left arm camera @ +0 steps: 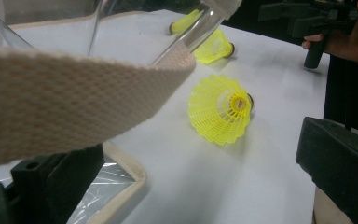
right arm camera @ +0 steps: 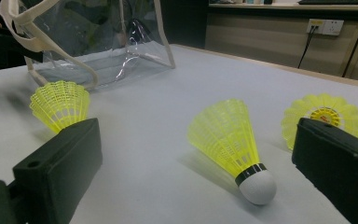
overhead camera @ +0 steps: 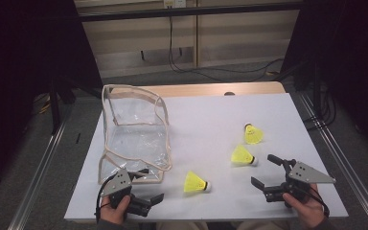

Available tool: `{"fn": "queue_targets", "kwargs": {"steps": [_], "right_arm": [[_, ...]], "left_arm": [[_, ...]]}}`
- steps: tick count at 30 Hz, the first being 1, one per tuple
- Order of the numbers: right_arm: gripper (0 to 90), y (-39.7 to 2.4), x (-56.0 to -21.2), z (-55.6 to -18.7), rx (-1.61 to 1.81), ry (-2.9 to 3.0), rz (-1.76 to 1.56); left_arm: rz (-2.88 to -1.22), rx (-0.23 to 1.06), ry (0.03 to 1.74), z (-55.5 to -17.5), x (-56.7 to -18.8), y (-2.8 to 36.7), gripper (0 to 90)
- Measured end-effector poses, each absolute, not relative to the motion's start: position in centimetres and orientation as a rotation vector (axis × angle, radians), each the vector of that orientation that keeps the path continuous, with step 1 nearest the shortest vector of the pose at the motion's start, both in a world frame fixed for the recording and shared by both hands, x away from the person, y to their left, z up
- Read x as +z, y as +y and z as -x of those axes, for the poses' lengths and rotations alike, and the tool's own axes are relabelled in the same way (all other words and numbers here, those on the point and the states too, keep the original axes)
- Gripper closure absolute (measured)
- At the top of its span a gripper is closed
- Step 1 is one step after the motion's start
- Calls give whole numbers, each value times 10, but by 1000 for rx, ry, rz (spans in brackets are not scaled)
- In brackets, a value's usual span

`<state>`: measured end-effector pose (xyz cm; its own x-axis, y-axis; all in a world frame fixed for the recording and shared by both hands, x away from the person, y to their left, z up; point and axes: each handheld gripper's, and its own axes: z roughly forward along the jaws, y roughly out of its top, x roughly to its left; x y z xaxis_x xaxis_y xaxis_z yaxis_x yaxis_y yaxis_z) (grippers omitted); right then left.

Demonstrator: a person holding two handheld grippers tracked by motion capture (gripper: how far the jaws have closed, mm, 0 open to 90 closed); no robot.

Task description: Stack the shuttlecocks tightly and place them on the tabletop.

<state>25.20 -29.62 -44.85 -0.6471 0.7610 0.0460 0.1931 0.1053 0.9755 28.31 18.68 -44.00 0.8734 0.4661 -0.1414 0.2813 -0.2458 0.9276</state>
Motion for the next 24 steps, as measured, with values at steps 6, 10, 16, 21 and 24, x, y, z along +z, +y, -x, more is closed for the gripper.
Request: {"fn": "queue_targets", "kwargs": {"steps": [6,10,16,21,24], "right_arm": [[11,-294,-448,-253,1579,1915,-917],[11,-293,-448,-254,1580,1920,-911],[11,-293,-447,-254,1588,1914,-904],[11,-292,-447,-254,1589,1915,-904],[12,-293,-447,-254,1589,1917,-904]], "left_arm": [[-1843,183,563,-282,-439,183,8],[-1847,166,561,-280,-439,178,8],[-1863,145,536,-280,-440,167,28],[-1872,140,535,-280,-441,160,28],[-1869,131,538,-280,-441,157,28]]}}
